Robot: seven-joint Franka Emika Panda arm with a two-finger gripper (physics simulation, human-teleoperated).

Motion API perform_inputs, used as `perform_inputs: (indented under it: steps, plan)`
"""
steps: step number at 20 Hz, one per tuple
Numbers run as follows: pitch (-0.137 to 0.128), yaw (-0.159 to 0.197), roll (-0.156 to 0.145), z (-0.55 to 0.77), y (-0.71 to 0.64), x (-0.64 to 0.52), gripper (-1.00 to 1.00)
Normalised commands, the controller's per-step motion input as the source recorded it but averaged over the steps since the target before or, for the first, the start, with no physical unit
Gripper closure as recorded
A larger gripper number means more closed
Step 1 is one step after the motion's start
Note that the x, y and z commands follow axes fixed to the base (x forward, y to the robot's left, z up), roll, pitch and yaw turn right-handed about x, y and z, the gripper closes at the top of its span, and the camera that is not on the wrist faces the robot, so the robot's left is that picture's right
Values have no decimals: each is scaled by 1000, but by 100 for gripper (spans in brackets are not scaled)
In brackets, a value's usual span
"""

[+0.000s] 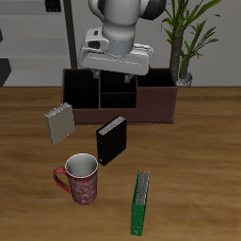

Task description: Place the black book into the back desk caddy's right compartment

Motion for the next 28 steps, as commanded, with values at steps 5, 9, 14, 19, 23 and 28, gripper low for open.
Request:
perform_inputs:
  steps: [5, 9, 14, 19, 23, 28]
  plan:
    - [-15, -33, 30, -13, 119, 60, -100]
    - [-42, -37, 19, -30, 118, 75, -100]
    - [-19, -79, 4, -44, 82, 113, -100]
    - [-62, -72, 22, -142, 27, 119, -100]
    - [-31, -26, 99, -272, -114, 144, -100]
    - [-38, -4, 15, -199, -164, 99, -100]
